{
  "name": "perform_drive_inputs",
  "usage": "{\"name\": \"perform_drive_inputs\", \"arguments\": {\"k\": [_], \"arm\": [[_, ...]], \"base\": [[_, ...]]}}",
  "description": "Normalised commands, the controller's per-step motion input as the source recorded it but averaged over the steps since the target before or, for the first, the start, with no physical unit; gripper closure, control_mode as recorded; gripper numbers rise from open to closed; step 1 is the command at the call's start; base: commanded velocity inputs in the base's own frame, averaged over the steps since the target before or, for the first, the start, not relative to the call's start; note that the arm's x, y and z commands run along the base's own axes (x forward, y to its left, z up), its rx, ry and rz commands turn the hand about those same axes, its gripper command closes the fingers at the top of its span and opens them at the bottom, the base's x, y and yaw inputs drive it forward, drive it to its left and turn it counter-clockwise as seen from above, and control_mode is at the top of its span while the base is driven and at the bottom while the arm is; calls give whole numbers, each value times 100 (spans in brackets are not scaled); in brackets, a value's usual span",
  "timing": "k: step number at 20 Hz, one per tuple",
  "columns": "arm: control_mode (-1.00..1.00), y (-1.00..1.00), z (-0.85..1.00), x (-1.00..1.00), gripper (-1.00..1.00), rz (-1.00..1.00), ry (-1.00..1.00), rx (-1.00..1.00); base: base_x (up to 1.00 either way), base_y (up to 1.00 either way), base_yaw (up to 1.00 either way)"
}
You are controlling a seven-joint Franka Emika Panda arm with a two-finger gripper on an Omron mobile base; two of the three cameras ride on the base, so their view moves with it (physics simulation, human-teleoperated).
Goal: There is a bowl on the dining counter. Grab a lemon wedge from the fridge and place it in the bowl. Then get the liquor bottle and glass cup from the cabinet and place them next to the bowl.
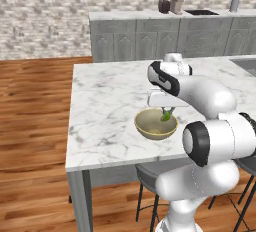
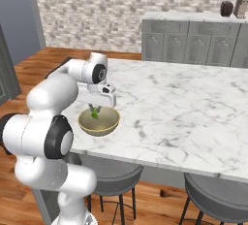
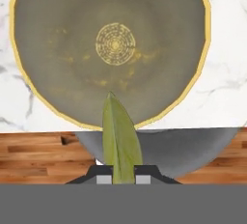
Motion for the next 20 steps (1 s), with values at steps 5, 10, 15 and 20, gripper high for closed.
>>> {"name": "perform_drive_inputs", "arguments": {"k": [5, 10, 15, 20], "arm": [[-100, 1, -36, 32, 100, 0, 7, 0], [-100, 1, -32, 38, 100, 0, 5, 0], [-100, 5, -32, 33, 100, 0, 3, 0], [-100, 10, -32, 22, 100, 0, 1, 0]], "base": [[0, 0, 0], [0, 0, 0], [0, 0, 0], [0, 0, 0]]}}
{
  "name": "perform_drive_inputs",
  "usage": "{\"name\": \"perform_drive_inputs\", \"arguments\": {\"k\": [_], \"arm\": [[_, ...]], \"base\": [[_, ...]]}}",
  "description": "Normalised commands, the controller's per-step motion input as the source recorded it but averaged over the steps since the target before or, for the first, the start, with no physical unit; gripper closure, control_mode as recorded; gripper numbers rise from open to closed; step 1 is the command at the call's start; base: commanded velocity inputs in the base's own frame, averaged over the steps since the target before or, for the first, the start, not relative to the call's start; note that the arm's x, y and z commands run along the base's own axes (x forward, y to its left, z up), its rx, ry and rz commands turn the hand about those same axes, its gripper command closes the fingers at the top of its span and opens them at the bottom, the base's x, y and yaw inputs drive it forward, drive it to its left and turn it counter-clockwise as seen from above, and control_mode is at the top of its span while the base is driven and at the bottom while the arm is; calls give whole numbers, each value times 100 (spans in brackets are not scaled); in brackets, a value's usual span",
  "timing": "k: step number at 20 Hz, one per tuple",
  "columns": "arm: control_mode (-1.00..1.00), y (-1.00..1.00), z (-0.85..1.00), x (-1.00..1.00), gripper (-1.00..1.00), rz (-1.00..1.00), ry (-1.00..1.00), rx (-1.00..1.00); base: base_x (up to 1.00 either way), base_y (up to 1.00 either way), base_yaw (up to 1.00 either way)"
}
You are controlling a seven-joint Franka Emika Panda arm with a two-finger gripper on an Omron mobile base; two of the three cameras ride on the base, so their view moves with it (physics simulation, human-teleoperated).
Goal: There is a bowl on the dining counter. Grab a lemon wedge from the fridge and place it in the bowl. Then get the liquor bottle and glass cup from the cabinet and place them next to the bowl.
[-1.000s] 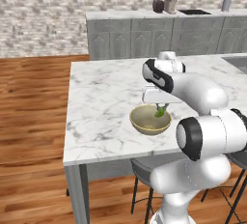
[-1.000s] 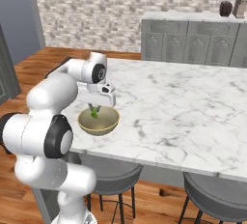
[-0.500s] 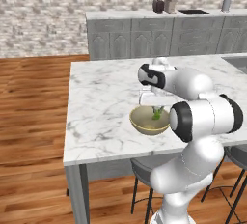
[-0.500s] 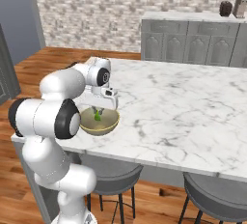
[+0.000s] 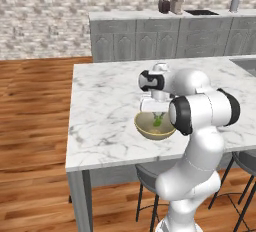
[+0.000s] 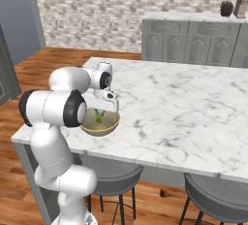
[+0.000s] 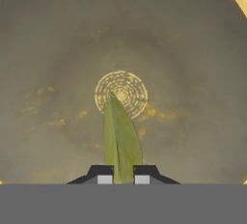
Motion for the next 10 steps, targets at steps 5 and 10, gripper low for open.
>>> {"name": "perform_drive_inputs", "arguments": {"k": [5, 10], "arm": [[-100, 9, -34, 25, 100, 0, 2, 0], [-100, 7, -35, 28, 100, 0, 3, 0]], "base": [[0, 0, 0], [0, 0, 0]]}}
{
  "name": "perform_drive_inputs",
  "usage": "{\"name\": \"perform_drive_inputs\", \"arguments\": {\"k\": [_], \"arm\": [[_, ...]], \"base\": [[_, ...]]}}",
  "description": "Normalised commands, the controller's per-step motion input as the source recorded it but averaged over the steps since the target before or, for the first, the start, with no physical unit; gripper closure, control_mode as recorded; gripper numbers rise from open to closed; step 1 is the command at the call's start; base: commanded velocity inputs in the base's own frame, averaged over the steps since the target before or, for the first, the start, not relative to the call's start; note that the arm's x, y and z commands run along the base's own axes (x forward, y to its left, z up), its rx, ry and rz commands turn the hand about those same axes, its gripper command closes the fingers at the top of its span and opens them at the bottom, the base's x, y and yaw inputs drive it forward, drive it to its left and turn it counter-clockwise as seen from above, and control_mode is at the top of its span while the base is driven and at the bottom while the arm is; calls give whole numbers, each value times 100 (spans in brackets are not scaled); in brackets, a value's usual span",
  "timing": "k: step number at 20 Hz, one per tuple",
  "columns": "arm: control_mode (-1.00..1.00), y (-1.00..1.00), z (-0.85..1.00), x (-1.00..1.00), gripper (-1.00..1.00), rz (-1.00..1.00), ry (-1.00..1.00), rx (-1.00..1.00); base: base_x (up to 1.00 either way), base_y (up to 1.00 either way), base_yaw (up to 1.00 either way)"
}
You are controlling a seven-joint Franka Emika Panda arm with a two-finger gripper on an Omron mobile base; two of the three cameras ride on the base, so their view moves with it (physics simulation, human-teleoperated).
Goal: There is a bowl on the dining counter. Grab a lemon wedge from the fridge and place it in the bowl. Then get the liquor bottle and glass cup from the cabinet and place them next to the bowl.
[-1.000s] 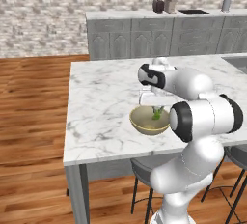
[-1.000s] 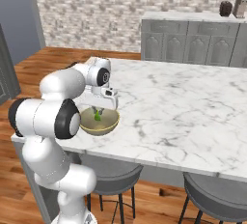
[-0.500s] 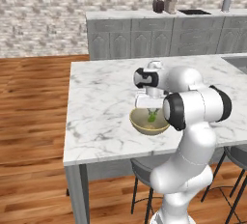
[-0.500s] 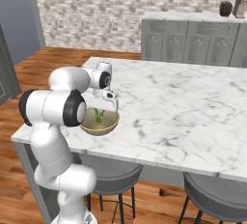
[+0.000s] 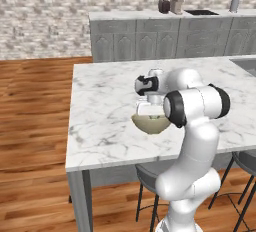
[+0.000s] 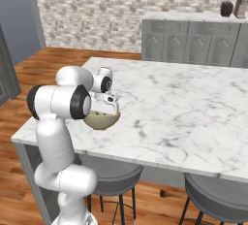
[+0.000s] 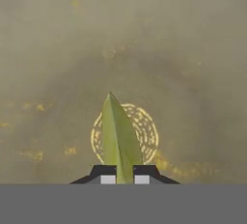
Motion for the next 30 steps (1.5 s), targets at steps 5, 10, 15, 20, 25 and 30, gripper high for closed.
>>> {"name": "perform_drive_inputs", "arguments": {"k": [5, 10, 15, 20, 25, 30], "arm": [[-100, 1, -26, 30, 100, 0, 1, 0], [-100, 1, -8, -2, 100, 0, -3, -1], [-100, 7, 0, -40, 100, 0, -15, -3], [-100, 9, 0, -45, -100, 0, -17, -3], [-100, 2, 0, -58, -100, -5, -18, -1], [-100, -2, 22, -34, -100, -7, -17, 0]], "base": [[0, 0, 0], [0, 0, 0], [0, 0, 0], [0, 0, 0], [0, 0, 0], [0, 0, 0]]}}
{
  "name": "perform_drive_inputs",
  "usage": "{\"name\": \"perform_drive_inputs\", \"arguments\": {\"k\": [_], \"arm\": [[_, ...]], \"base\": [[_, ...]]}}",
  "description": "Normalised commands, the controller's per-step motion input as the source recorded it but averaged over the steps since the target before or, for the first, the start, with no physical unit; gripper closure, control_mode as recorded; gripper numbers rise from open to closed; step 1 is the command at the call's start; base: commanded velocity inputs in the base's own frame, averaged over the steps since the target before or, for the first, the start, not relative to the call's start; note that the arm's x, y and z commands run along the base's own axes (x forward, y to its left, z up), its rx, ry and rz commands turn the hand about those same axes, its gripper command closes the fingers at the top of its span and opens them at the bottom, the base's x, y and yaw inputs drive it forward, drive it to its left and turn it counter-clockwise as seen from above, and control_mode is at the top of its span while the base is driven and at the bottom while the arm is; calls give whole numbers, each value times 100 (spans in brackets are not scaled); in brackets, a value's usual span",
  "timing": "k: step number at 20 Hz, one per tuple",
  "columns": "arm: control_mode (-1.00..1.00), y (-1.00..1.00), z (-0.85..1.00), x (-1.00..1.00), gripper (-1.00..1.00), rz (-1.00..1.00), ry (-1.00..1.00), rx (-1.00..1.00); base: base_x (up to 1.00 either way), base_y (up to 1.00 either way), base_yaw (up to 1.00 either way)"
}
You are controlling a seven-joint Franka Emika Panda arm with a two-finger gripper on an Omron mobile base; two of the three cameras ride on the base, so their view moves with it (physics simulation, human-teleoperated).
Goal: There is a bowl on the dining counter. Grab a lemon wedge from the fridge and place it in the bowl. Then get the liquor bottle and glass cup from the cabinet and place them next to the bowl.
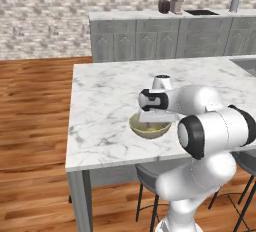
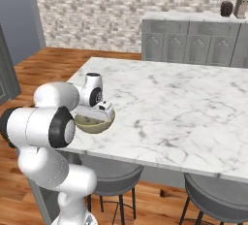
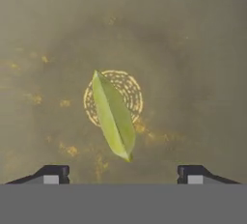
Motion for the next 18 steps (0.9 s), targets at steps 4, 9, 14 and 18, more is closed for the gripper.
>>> {"name": "perform_drive_inputs", "arguments": {"k": [4, 9, 14, 18], "arm": [[-100, -2, 51, -14, -100, -8, -13, 0], [-100, -2, 88, -23, -100, -6, -20, 0], [-100, -5, 93, -36, -100, -9, -12, 0], [-100, 0, 84, -70, -100, -10, -12, 0]], "base": [[0, 0, 0], [0, 0, 0], [0, 0, 0], [0, 0, 0]]}}
